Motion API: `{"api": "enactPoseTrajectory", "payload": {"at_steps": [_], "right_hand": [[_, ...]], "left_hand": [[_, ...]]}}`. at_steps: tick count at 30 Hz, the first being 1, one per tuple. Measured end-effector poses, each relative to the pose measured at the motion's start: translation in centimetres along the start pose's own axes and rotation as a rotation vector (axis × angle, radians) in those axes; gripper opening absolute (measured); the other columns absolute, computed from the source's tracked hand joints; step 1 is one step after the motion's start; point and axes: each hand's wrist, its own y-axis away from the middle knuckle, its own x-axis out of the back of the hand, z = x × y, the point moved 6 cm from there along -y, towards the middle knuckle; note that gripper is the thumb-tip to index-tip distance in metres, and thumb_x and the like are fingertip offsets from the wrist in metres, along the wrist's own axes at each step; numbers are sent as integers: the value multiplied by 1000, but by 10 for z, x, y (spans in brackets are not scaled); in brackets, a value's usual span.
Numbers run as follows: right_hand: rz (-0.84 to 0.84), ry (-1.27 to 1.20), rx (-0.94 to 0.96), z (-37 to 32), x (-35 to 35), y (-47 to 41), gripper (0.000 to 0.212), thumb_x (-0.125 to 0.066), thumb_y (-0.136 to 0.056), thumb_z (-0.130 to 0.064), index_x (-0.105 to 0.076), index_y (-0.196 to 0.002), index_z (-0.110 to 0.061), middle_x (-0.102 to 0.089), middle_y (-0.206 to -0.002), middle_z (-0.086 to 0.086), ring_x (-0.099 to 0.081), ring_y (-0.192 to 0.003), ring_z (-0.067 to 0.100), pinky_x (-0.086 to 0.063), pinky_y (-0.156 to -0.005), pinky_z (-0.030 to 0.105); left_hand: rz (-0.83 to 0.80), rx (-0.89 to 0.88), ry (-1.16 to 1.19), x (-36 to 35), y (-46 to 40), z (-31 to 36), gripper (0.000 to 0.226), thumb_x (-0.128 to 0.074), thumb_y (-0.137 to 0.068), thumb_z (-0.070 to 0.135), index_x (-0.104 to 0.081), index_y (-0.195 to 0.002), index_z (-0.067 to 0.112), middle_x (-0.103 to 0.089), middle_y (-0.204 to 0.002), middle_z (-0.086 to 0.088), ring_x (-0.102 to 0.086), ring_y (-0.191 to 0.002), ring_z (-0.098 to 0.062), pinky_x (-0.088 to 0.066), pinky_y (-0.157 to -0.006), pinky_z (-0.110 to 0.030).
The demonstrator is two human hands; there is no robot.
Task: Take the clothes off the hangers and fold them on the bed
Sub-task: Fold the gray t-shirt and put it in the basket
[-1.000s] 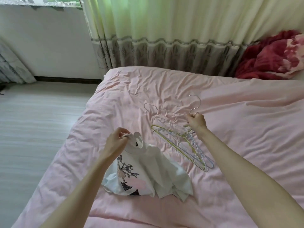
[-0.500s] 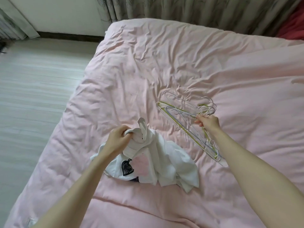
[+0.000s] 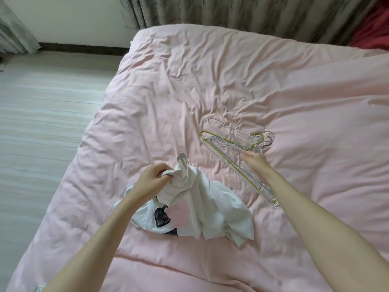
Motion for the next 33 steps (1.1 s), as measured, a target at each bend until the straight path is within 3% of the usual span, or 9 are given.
{"api": "enactPoseTrajectory", "payload": {"at_steps": [3,5,8,13,19,21,23,28,33], "right_hand": [[-285,53,121,-48,-59,41,44,-54,-95,-18,-46,-138,-9,-50,-137,5,-46,-123,13,-39,-92,29],[-429,170,210,-74,-91,64,56,-58,-93,-26,-37,-144,-18,-39,-145,-3,-38,-130,7,-36,-91,26],[-452,402,371,-100,-118,84,63,-60,-89,-17,-33,-146,-17,-36,-149,-3,-35,-134,10,-30,-95,16],[-316,592,349,-99,-122,98,37,-49,-88,-9,-58,-123,-14,-57,-129,6,-50,-122,23,-41,-98,31],[-236,495,366,-113,-104,114,14,-45,-84,-7,-58,-87,-12,-64,-103,12,-57,-98,25,-43,-83,33],[-194,340,414,-125,-98,127,17,-49,-83,-8,-49,-67,-14,-56,-72,8,-49,-72,21,-38,-65,31],[-135,195,483,-138,-88,144,19,-46,-77,-11,-41,-59,-13,-38,-60,3,-35,-61,15,-27,-56,28],[-3,-51,500,-155,-43,171,8,-32,-61,-21,-38,-64,-17,-38,-64,-2,-36,-60,12,-27,-59,29],[-29,224,577,-171,-15,189,37,-42,-75,-47,-55,-90,-15,-58,-87,3,-52,-84,20,-37,-75,32]], "left_hand": [[-24,-55,-51,8,8,15,27,-45,-67,26,-66,-78,12,-57,-68,5,-47,-63,-4,-35,-56,-14],[-40,-118,-51,16,17,28,29,-46,-68,25,-63,-80,5,-52,-65,1,-41,-58,-5,-31,-52,-16],[-69,-215,-44,30,35,48,21,-50,-67,27,-57,-71,8,-45,-59,8,-37,-54,-4,-26,-50,-18],[4,-366,-23,72,68,65,20,-51,-62,39,-54,-62,20,-45,-58,10,-38,-58,-4,-26,-54,-21],[76,-461,27,108,87,80,22,-55,-63,37,-57,-67,16,-47,-60,5,-40,-61,-6,-27,-55,-22],[86,-512,17,115,92,91,20,-54,-64,37,-59,-66,18,-49,-61,8,-40,-61,-3,-28,-55,-18],[115,-549,6,124,96,97,25,-54,-65,39,-59,-69,14,-50,-63,12,-41,-61,-1,-29,-55,-13],[207,-459,45,149,89,72,31,-59,-64,51,-56,-69,20,-50,-62,12,-40,-62,-4,-28,-56,-18],[170,-455,-48,149,81,85,58,-63,-61,64,-52,-70,8,-48,-64,1,-41,-57,-5,-27,-52,-18]]}}
